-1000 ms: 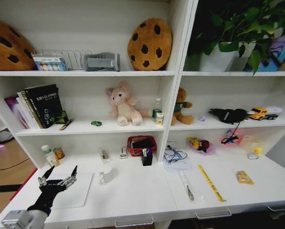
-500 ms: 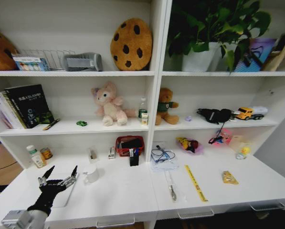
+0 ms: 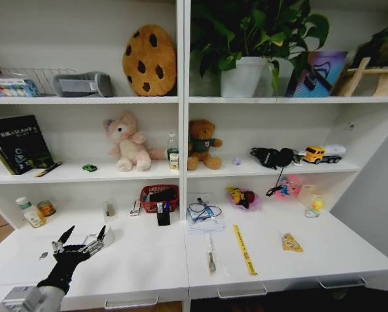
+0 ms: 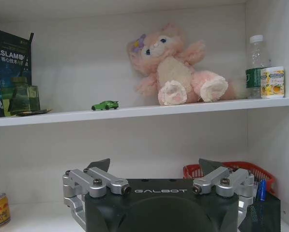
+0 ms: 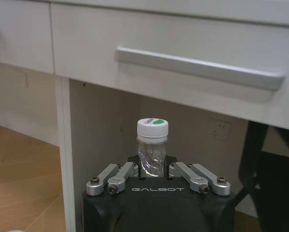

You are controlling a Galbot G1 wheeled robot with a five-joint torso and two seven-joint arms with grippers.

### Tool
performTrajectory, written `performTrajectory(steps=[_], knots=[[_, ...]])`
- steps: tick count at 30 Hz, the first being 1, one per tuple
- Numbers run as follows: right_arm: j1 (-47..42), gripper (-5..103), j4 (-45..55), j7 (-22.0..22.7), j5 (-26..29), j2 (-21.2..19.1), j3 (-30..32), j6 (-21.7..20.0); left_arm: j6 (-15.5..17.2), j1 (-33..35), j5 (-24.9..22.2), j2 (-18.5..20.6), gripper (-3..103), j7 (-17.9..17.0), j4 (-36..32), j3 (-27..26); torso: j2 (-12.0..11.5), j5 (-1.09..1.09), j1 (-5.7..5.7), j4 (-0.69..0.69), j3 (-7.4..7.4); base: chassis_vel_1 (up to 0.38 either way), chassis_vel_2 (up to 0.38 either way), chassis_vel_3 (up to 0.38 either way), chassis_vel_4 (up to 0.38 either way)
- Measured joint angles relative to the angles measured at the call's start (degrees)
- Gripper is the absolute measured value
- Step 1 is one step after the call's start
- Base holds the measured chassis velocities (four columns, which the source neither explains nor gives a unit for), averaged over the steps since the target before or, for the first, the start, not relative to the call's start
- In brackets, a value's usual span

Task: Organize the objects on the table.

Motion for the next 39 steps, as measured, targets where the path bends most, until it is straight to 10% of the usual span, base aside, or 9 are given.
performTrajectory(steps=[30,39], knots=[[33.90,21,-37.65,0.58,-15.15,8.11,0.42,-0.02,0.00,0.00,0.00,0.00,100,-0.03,0.00,0.01,-0.01,0.04,0.00,0.03,0.00,0.003,0.002,-0.004,-0.003],[34.27,53,-40.08,0.92,-15.76,7.88,0.46,-0.02,0.00,0.00,0.00,0.00,100,-0.03,0.00,0.01,0.00,0.04,-0.01,0.02,0.00,0.000,0.000,0.000,0.000]])
